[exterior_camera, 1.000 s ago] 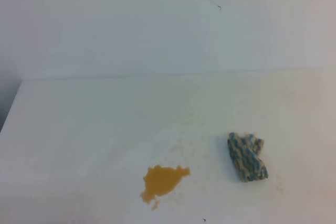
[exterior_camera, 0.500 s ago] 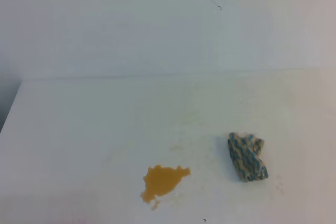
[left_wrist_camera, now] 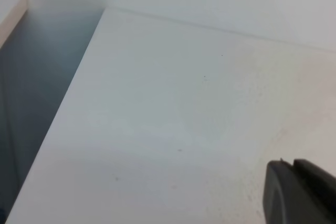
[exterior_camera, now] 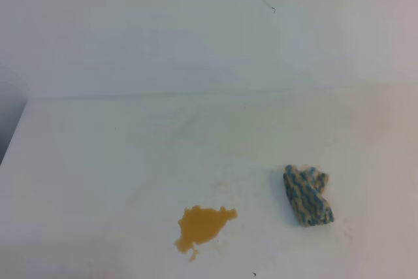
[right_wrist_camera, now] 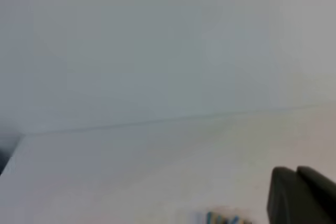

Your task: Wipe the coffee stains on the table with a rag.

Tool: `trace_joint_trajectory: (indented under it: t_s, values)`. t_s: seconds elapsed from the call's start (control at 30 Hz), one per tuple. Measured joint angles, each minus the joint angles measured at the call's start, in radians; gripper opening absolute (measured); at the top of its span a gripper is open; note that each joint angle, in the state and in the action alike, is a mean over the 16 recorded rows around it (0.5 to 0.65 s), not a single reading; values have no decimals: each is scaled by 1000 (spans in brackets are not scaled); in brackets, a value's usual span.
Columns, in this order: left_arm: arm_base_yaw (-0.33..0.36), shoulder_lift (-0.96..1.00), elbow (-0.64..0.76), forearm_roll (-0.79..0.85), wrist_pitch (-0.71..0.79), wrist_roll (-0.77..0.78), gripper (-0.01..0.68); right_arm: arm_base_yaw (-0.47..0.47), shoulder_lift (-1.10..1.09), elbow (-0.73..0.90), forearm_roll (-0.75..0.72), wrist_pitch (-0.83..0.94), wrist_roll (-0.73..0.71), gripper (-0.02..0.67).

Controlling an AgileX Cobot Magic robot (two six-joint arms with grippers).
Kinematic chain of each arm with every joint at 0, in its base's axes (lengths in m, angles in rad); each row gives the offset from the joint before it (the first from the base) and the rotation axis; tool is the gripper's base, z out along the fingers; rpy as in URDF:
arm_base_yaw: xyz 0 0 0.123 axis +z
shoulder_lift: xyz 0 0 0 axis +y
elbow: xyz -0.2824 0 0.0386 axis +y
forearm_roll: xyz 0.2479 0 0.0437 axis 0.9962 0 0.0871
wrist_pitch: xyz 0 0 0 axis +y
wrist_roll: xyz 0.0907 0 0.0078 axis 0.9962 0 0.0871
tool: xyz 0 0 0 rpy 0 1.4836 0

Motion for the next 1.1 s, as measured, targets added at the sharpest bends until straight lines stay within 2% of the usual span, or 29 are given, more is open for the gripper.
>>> trace_joint_trajectory:
  t_s: [0.2,0.53,0.7,0.8,0.9,1.0,1.1]
  values:
    - [0,0,3,0,1,0,-1,11,206,-96,200,155,-186,-3]
    - [0,-2,3,0,3,0,-1,16,438,-120,703,249,-660,-3]
    - [0,-2,6,0,5,0,-1,17,546,-120,877,303,-858,-3]
    - [0,-2,3,0,5,0,-1,20,605,-120,915,312,-919,-2]
    - [0,-2,3,0,6,0,-1,36,658,-126,890,303,-932,-2]
    - [0,-2,0,0,6,0,-1,69,708,-143,800,288,-889,-2]
    - [0,-2,0,0,6,0,-1,120,759,-171,652,269,-784,1]
